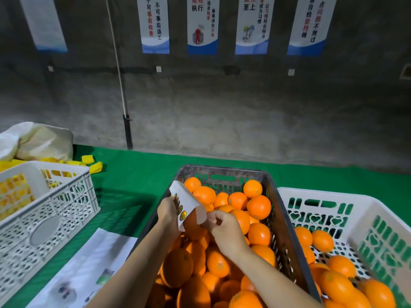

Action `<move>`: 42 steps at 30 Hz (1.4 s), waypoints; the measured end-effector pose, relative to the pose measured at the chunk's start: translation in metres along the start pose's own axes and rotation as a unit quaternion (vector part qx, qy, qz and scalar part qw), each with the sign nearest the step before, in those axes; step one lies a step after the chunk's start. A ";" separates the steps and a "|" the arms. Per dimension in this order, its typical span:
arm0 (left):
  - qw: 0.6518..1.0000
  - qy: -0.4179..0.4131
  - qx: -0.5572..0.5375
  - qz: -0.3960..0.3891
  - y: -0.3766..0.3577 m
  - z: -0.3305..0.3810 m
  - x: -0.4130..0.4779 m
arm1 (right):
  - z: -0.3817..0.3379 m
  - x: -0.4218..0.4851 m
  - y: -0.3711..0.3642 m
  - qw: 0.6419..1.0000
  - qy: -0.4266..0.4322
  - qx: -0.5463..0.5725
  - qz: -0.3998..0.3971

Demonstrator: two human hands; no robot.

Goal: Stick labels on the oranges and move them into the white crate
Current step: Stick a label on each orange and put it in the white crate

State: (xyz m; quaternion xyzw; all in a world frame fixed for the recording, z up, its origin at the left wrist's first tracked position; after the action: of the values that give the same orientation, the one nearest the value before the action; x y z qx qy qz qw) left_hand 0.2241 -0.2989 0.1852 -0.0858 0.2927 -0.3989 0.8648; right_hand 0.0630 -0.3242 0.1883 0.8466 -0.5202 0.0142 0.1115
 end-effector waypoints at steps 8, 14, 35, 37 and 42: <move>0.999 -0.030 -0.003 0.025 0.001 0.000 0.007 | 0.011 0.004 -0.001 0.994 -0.072 0.071 -0.030; 0.999 -0.047 0.011 0.020 0.001 0.000 0.011 | 0.025 0.010 0.008 0.979 -0.167 0.112 -0.042; 0.997 -0.037 0.045 -0.051 -0.018 -0.005 -0.004 | 0.013 -0.005 0.001 0.969 -0.092 -0.204 -0.099; 0.997 -0.046 0.048 -0.042 -0.013 -0.003 -0.002 | 0.015 0.000 0.011 0.979 -0.125 -0.160 -0.023; 0.991 -0.072 0.111 -0.024 -0.009 -0.001 0.002 | 0.017 0.012 0.048 0.900 -0.263 0.274 0.215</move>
State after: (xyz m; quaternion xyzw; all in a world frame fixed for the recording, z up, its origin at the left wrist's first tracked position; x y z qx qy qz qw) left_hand 0.2188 -0.3061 0.1867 -0.0246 0.1809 -0.4422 0.8782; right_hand 0.0247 -0.3595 0.1820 0.6842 -0.6754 -0.0434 -0.2716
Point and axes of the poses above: each hand's wrist, its own x-axis towards the middle knuckle, its own y-axis out of the back of the hand, z = x × y, the point moved 5 cm from there along x, towards the middle knuckle, and after that the axes turned 3 degrees about x, right-handed, at the moved point
